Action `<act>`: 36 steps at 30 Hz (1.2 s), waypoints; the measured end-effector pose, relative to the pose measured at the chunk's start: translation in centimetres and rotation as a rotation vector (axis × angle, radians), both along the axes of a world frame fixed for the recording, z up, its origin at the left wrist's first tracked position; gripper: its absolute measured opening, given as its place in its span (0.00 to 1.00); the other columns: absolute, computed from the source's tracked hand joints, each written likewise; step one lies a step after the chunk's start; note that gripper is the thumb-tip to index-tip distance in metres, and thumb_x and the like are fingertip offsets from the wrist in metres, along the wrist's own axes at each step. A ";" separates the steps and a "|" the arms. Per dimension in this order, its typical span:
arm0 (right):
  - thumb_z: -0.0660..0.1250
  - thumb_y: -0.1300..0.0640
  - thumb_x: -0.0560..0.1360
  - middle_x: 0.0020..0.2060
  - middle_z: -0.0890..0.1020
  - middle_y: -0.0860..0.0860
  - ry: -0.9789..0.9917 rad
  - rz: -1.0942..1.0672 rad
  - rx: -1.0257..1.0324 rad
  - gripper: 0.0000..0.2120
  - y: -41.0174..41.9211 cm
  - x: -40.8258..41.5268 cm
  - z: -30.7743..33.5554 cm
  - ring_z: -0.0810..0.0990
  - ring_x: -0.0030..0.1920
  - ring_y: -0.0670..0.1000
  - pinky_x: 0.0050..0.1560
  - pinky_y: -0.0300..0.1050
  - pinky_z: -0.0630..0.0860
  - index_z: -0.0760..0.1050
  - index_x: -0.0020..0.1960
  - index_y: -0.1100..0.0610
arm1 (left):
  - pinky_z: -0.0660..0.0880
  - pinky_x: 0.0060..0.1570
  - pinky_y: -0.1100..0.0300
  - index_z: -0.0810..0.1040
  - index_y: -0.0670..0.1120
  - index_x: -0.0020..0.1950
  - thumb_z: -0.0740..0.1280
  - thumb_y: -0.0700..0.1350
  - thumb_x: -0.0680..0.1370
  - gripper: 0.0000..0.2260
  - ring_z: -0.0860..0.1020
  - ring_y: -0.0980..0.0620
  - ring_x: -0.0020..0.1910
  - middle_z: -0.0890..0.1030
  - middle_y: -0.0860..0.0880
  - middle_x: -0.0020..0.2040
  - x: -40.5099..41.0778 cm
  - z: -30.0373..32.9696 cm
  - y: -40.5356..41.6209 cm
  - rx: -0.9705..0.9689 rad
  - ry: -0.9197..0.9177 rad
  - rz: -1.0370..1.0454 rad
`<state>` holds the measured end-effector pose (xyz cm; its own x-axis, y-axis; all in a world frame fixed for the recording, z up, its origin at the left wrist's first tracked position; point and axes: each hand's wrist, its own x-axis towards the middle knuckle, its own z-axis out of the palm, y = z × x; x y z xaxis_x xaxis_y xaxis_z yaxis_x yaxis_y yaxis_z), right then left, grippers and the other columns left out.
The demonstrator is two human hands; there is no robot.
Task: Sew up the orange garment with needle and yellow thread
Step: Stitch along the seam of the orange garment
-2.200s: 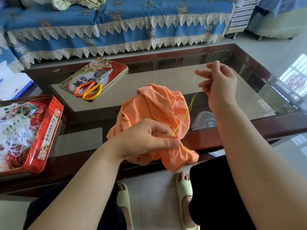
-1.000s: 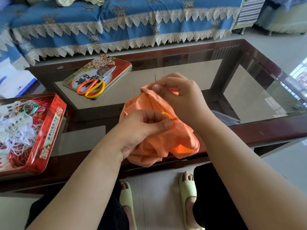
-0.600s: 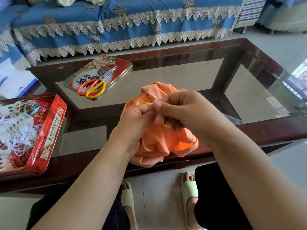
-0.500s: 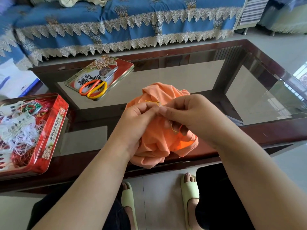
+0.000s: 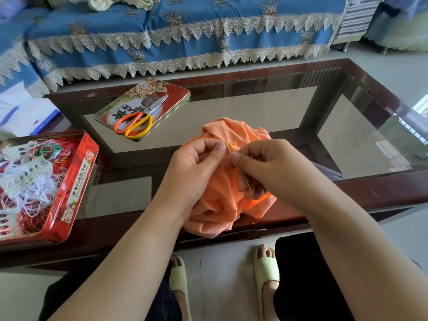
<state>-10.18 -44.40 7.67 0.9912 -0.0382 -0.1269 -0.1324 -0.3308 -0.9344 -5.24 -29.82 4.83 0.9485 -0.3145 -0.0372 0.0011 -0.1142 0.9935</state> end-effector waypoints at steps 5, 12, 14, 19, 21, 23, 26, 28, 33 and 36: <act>0.64 0.55 0.79 0.25 0.80 0.51 0.008 0.012 -0.015 0.11 -0.2 0.1 -0.2 0.76 0.23 0.46 0.27 0.37 0.75 0.80 0.44 0.61 | 0.79 0.53 0.58 0.82 0.53 0.46 0.67 0.51 0.78 0.05 0.82 0.58 0.47 0.85 0.56 0.43 -0.1 0.2 0.0 0.034 -0.049 0.038; 0.63 0.55 0.80 0.25 0.80 0.51 0.013 0.016 -0.011 0.10 -0.3 0.1 -0.1 0.77 0.24 0.47 0.29 0.39 0.76 0.80 0.44 0.57 | 0.79 0.47 0.63 0.81 0.53 0.44 0.67 0.50 0.78 0.05 0.81 0.60 0.44 0.84 0.57 0.41 -0.1 0.1 -0.1 0.028 -0.066 0.072; 0.63 0.55 0.80 0.25 0.80 0.50 0.015 0.020 -0.015 0.10 -0.4 0.1 0.0 0.77 0.24 0.47 0.29 0.39 0.76 0.80 0.44 0.57 | 0.78 0.46 0.65 0.81 0.52 0.45 0.67 0.50 0.78 0.05 0.81 0.62 0.42 0.84 0.58 0.40 0.0 0.1 -0.1 0.021 -0.065 0.076; 0.63 0.55 0.80 0.23 0.79 0.49 0.024 0.029 -0.045 0.11 -0.3 0.0 0.1 0.76 0.23 0.47 0.29 0.39 0.77 0.80 0.43 0.57 | 0.78 0.46 0.64 0.80 0.53 0.45 0.67 0.50 0.78 0.04 0.80 0.64 0.41 0.83 0.59 0.39 0.1 -0.1 -0.1 0.058 -0.095 0.101; 0.63 0.55 0.80 0.23 0.78 0.49 0.028 0.034 -0.053 0.11 -0.3 0.0 0.1 0.76 0.23 0.46 0.29 0.39 0.77 0.80 0.43 0.57 | 0.76 0.46 0.64 0.80 0.53 0.45 0.67 0.50 0.78 0.04 0.80 0.64 0.41 0.83 0.60 0.38 0.1 -0.1 -0.1 0.066 -0.107 0.106; 0.62 0.55 0.80 0.22 0.78 0.48 0.034 0.037 -0.064 0.11 -0.3 0.0 0.2 0.75 0.22 0.46 0.29 0.39 0.77 0.80 0.43 0.57 | 0.76 0.45 0.66 0.79 0.54 0.45 0.67 0.50 0.78 0.03 0.80 0.64 0.42 0.83 0.61 0.38 0.0 -0.1 -0.1 0.082 -0.126 0.105; 0.62 0.56 0.80 0.22 0.77 0.48 0.043 0.034 -0.064 0.11 -0.3 -0.1 0.4 0.74 0.21 0.45 0.29 0.38 0.77 0.79 0.44 0.58 | 0.74 0.41 0.73 0.79 0.54 0.45 0.67 0.50 0.78 0.03 0.79 0.66 0.42 0.83 0.62 0.38 0.0 -0.1 -0.1 0.117 -0.188 0.107; 0.62 0.56 0.80 0.21 0.77 0.48 0.047 0.028 -0.061 0.11 -0.2 -0.1 0.4 0.74 0.20 0.44 0.29 0.38 0.76 0.79 0.43 0.58 | 0.72 0.40 0.75 0.78 0.55 0.46 0.67 0.49 0.78 0.02 0.80 0.66 0.43 0.83 0.60 0.39 -0.1 -0.1 -0.1 0.148 -0.247 0.115; 0.61 0.55 0.81 0.23 0.78 0.50 0.044 0.015 -0.063 0.13 0.0 -0.1 0.3 0.74 0.21 0.45 0.27 0.36 0.76 0.78 0.43 0.60 | 0.75 0.44 0.71 0.77 0.50 0.51 0.67 0.48 0.79 0.04 0.80 0.64 0.46 0.82 0.60 0.43 -0.4 -0.5 0.0 0.239 -0.488 0.092; 0.61 0.54 0.81 0.23 0.78 0.50 0.025 -0.004 -0.060 0.14 0.2 -0.2 0.2 0.74 0.21 0.45 0.27 0.36 0.75 0.77 0.41 0.60 | 0.79 0.43 0.58 0.76 0.49 0.52 0.66 0.48 0.80 0.03 0.81 0.60 0.45 0.82 0.58 0.43 -0.6 -0.9 0.0 0.322 -0.710 0.071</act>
